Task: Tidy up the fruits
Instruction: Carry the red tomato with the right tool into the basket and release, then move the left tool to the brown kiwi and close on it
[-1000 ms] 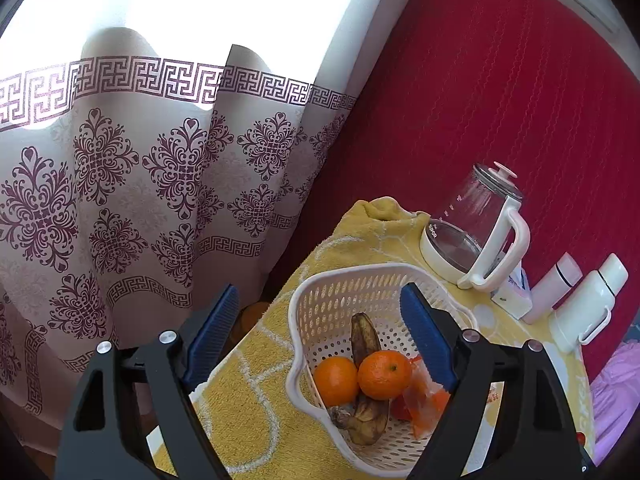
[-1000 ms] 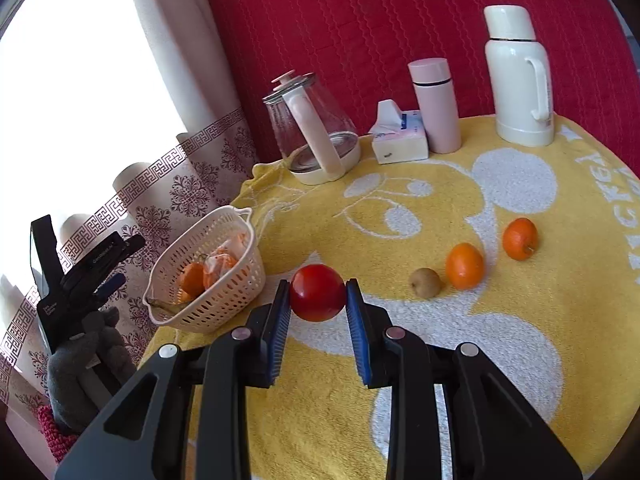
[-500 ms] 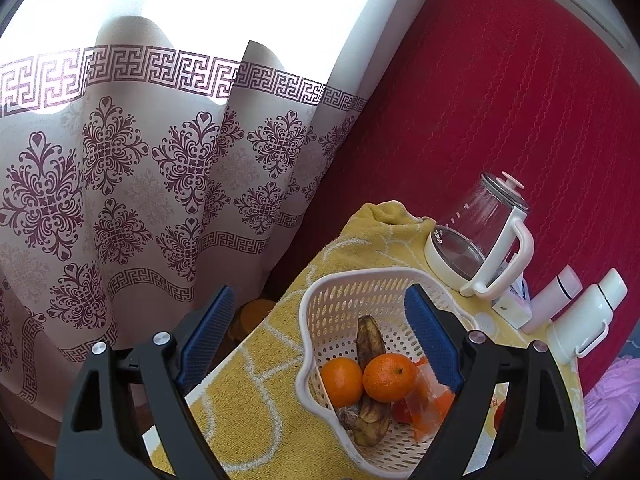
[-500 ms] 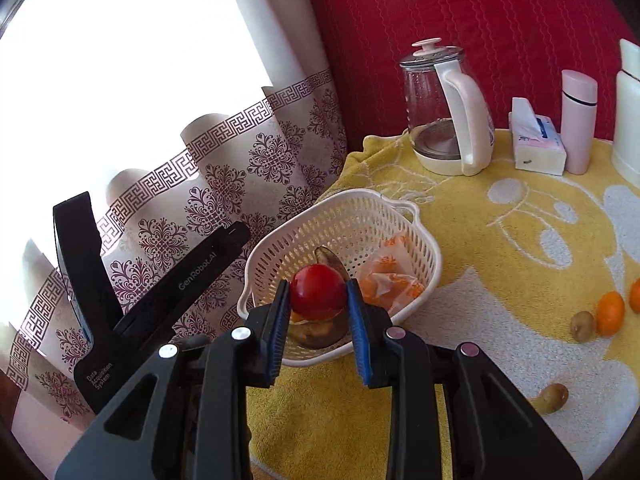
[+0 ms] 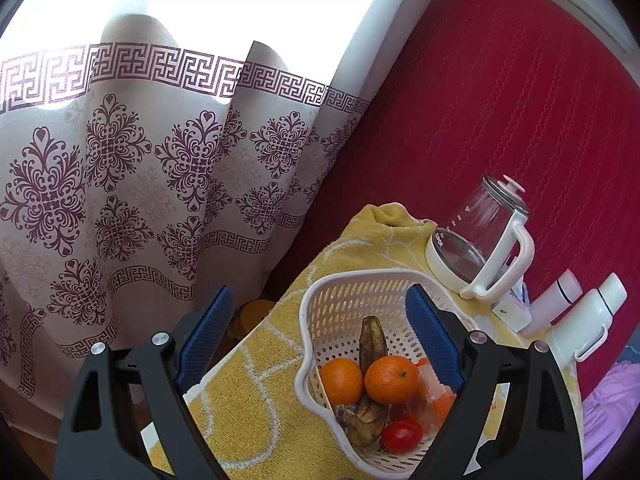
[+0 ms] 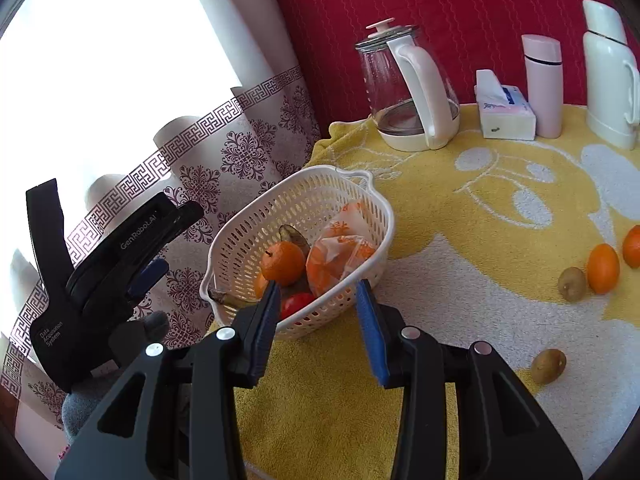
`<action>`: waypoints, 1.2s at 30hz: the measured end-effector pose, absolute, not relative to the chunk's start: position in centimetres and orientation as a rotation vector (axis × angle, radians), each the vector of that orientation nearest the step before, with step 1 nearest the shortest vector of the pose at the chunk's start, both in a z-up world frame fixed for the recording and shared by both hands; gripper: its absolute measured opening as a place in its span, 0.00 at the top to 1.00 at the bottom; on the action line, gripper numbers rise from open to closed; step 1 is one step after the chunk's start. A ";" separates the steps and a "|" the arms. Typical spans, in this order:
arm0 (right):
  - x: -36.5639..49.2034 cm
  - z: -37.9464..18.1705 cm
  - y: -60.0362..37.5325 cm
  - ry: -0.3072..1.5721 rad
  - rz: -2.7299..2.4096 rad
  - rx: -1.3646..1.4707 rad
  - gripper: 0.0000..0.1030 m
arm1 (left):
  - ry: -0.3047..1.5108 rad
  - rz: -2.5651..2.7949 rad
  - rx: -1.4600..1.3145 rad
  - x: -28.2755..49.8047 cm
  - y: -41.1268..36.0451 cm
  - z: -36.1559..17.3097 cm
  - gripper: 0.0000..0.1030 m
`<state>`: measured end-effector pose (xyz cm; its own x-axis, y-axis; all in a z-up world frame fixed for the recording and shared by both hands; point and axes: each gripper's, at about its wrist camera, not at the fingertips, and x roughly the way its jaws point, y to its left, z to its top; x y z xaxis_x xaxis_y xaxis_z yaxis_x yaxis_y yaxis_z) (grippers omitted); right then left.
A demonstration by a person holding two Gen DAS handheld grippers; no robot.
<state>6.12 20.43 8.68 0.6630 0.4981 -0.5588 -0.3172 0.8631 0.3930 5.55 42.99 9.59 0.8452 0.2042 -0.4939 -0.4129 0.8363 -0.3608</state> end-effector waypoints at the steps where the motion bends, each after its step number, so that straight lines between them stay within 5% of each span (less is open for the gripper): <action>1: 6.0 8.5 20.0 0.708 0.458 0.277 0.61 | 0.458 0.338 -0.472 5.6 42.8 9.6 0.14; 36: 5.5 4.3 1.1 0.660 -0.004 0.444 0.61 | 0.452 0.137 -0.294 5.6 34.0 10.7 0.14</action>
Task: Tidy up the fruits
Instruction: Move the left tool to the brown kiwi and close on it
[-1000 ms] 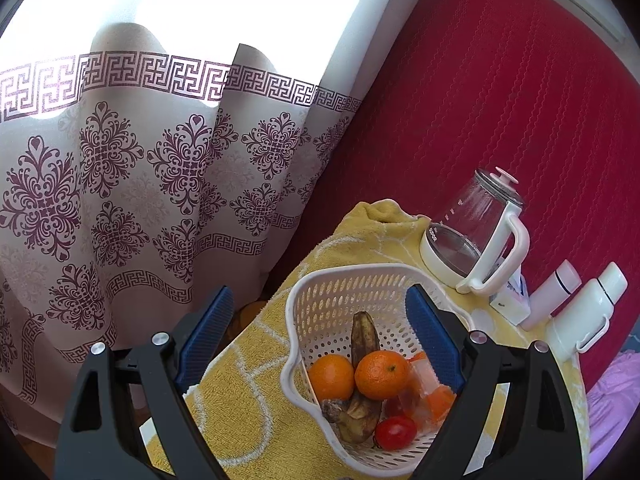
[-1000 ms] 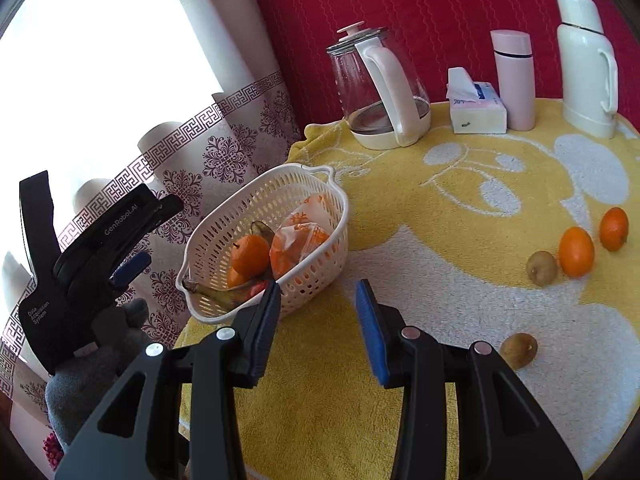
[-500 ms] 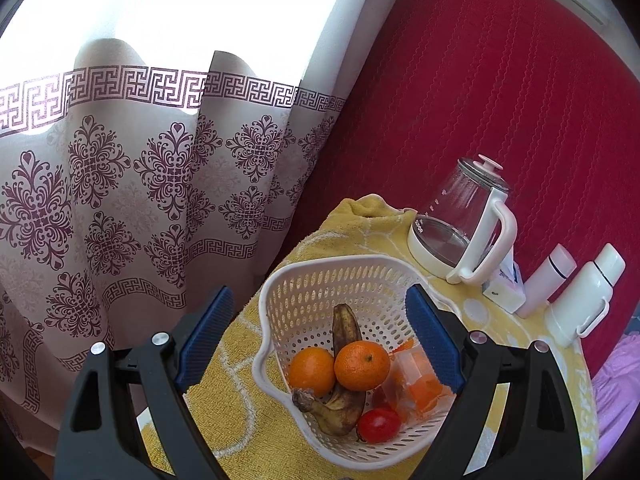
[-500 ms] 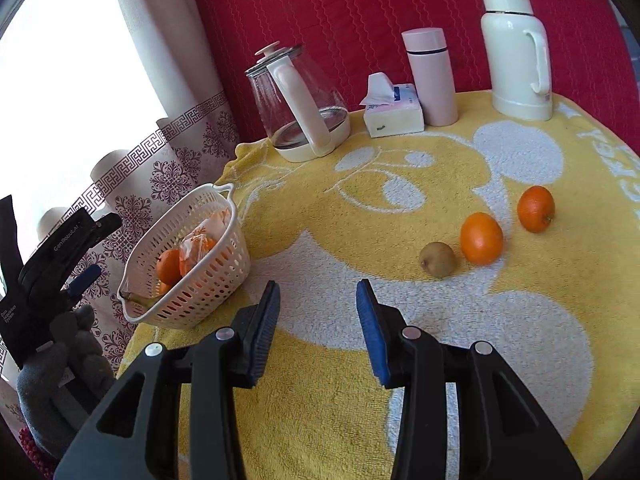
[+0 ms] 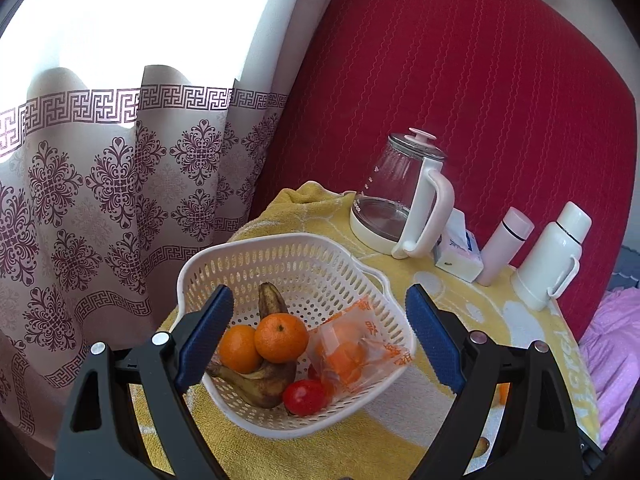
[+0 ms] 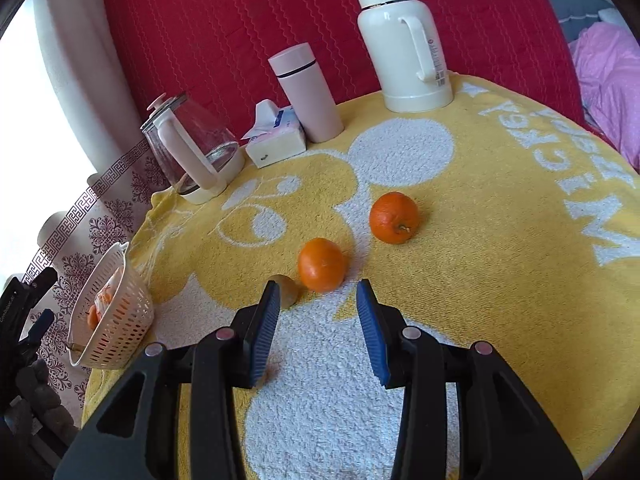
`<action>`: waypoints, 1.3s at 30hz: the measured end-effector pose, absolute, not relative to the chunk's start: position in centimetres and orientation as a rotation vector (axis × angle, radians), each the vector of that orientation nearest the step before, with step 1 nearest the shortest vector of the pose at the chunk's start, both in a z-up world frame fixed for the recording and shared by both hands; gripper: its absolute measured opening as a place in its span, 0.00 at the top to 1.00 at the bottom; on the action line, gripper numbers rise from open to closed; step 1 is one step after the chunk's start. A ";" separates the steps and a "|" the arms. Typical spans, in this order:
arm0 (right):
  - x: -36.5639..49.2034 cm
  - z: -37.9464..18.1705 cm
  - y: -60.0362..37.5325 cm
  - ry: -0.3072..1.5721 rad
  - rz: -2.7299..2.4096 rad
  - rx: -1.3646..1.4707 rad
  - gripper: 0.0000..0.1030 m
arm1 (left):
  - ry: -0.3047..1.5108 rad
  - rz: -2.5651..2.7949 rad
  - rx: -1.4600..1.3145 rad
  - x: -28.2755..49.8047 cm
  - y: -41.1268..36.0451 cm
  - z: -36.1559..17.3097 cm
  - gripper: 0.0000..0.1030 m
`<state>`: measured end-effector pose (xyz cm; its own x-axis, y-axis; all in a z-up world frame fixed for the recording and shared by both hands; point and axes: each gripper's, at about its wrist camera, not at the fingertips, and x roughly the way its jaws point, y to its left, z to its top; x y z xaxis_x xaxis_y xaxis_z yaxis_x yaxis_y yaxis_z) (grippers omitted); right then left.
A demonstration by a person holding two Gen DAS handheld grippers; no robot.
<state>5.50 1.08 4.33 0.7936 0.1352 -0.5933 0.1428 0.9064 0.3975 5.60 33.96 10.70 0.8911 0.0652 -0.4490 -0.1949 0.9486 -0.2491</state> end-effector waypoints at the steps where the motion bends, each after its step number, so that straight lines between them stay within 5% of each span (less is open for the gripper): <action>1: 5.5 4.1 0.6 0.662 -0.015 0.454 0.61 | 0.452 0.126 -0.282 5.6 33.3 10.7 0.14; 27: 5.3 2.3 -2.0 0.672 -0.098 0.522 0.53 | 0.691 -0.439 -0.053 6.6 19.5 4.2 0.14; 39: 5.3 2.3 -2.0 0.672 -0.096 0.529 0.53 | 0.800 -0.524 0.076 6.8 16.6 1.5 0.30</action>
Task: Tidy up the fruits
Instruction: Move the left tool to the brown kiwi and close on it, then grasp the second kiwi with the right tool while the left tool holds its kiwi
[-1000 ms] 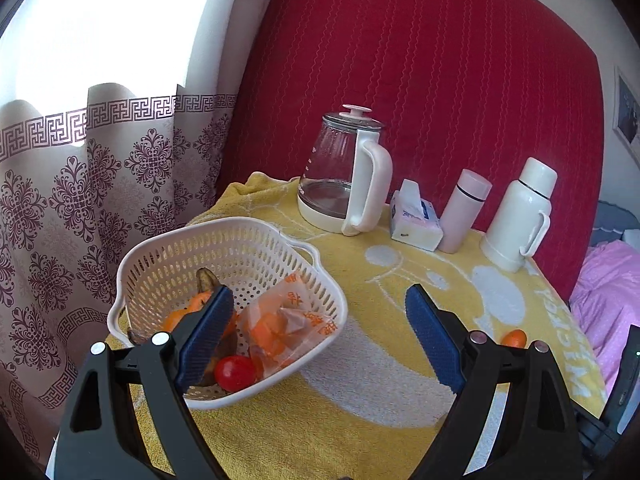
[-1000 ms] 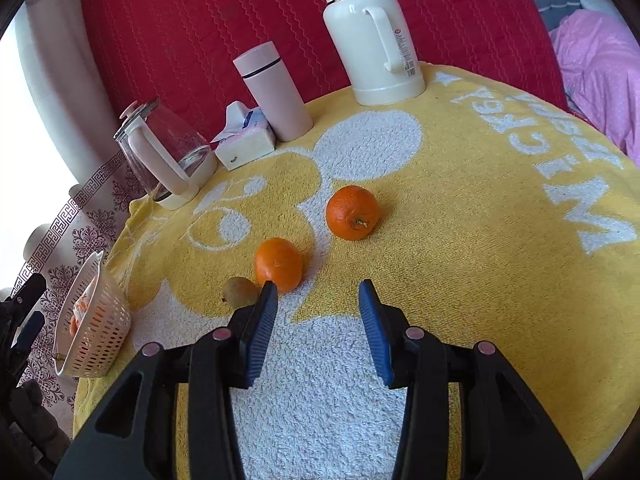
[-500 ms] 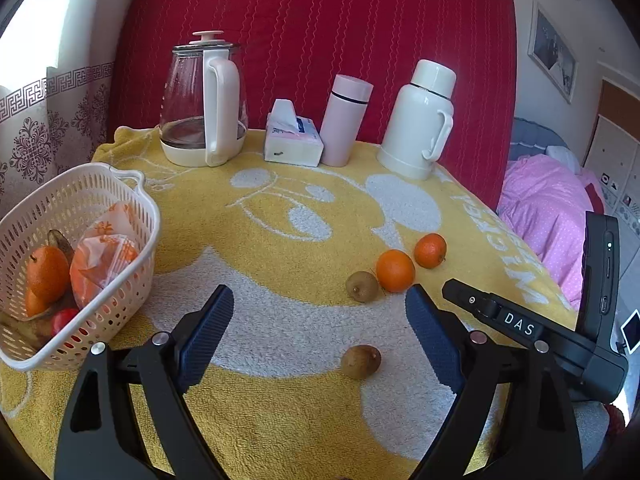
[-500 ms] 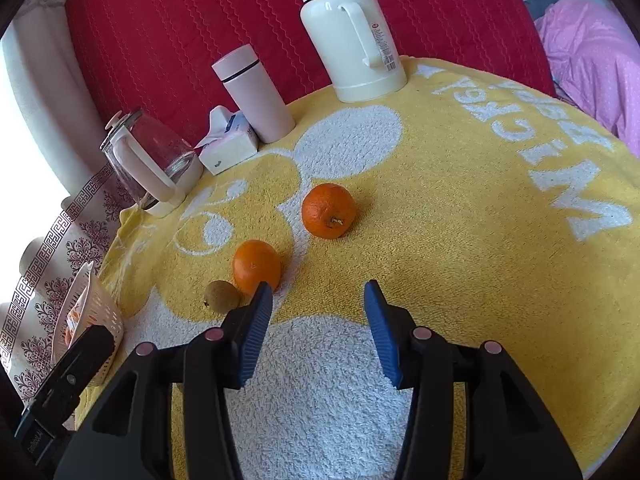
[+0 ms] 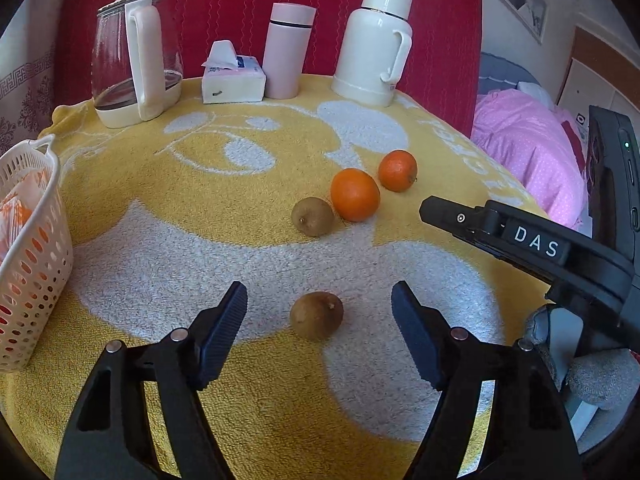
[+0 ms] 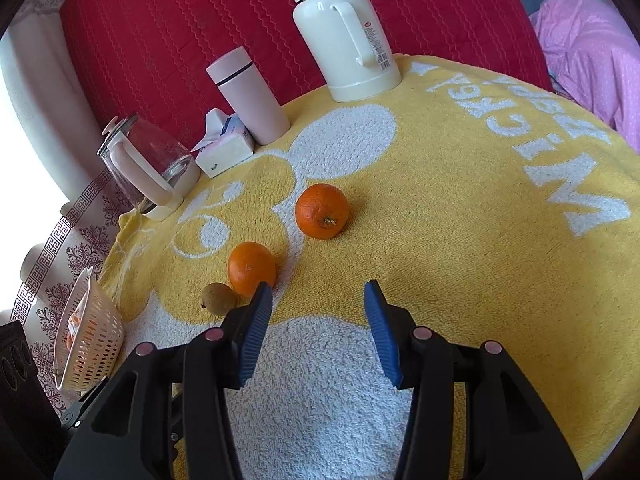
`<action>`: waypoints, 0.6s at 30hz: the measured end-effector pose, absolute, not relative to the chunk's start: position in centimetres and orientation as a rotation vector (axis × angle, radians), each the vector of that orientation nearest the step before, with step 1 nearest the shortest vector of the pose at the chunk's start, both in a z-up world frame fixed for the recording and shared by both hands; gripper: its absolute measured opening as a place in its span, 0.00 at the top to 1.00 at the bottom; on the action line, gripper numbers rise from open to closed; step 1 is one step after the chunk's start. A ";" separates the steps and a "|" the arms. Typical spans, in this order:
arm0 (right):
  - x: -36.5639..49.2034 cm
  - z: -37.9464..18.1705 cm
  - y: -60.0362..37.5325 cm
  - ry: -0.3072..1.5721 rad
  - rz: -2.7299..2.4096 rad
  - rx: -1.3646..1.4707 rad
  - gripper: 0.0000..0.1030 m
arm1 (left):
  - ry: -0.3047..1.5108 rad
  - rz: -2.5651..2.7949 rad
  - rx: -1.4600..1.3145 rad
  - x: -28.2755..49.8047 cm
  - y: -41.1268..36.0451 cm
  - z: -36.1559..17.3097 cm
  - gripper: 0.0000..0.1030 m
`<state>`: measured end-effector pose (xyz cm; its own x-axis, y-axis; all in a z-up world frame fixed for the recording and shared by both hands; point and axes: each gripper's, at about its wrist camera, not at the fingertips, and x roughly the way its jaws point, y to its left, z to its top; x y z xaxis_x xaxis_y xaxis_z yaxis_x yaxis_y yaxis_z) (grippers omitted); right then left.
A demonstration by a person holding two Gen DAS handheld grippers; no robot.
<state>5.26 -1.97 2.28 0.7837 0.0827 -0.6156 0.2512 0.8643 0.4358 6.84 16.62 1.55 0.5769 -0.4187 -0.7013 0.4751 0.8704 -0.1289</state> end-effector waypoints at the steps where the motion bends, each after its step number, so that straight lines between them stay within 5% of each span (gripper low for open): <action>1: 5.3 2.3 -2.0 0.672 -0.095 0.529 0.53 | 0.807 -0.522 0.086 6.9 16.5 1.3 0.32; 7: 5.3 2.3 -1.9 0.674 -0.092 0.527 0.53 | 0.840 -0.491 0.083 7.4 16.6 0.7 0.52; 9: 5.3 2.3 -1.7 0.676 -0.091 0.522 0.53 | 0.841 -0.485 0.088 7.5 16.7 0.6 0.68; 18: 5.4 2.3 -1.3 0.684 -0.072 0.506 0.53 | 0.809 -0.449 0.057 7.5 17.6 1.4 0.73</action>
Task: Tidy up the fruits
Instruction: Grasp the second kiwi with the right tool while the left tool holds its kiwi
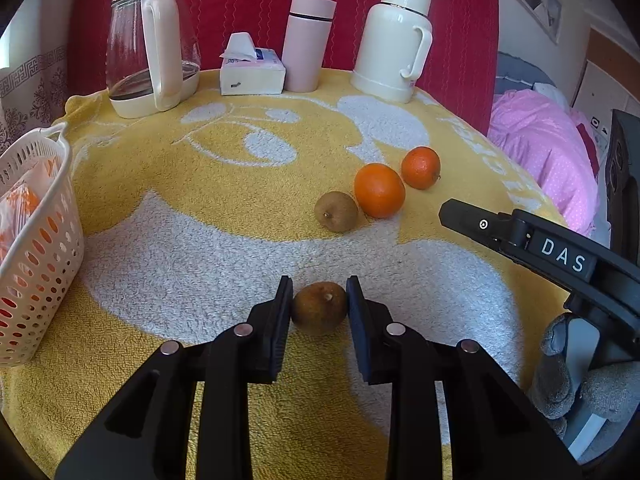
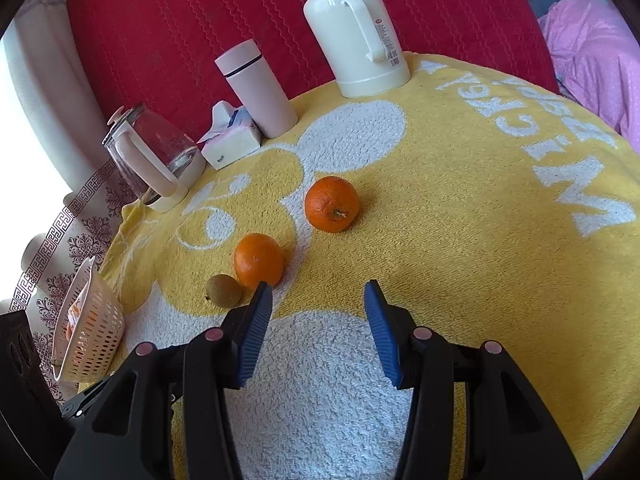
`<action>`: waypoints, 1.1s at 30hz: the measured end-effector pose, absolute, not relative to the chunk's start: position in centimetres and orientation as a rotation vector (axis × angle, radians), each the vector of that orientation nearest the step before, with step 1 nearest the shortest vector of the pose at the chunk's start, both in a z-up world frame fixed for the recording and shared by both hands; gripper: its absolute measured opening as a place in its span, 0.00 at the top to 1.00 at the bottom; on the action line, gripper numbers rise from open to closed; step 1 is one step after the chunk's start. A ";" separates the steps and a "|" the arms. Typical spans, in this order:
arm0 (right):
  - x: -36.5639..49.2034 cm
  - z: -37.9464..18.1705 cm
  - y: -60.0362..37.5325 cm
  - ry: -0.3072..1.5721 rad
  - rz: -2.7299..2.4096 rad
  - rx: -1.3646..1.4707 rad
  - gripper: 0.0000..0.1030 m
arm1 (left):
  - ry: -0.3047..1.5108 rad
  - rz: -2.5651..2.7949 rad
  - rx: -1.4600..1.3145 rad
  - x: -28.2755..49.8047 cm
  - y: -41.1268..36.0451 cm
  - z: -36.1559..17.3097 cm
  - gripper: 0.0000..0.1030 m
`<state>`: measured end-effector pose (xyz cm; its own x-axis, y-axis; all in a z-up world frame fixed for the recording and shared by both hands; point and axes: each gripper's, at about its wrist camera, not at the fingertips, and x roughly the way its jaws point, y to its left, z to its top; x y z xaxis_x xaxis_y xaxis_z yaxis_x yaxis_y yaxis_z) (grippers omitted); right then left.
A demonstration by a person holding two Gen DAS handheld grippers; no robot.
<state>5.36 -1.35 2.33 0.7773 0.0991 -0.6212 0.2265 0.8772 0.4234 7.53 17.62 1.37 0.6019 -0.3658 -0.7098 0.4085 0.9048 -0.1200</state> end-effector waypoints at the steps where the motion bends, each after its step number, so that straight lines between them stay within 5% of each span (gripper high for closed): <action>1: 5.4 2.3 -1.3 0.686 -0.067 0.503 0.53 | 0.797 -0.423 0.057 7.5 17.8 1.6 0.73; 25: 12.3 1.9 4.9 0.848 0.133 0.536 0.54 | 0.759 -0.272 -0.009 8.5 20.5 2.5 0.73; 33: 12.2 1.9 6.4 0.823 0.054 0.344 0.71 | 0.760 -0.266 -0.020 8.6 20.8 2.5 0.73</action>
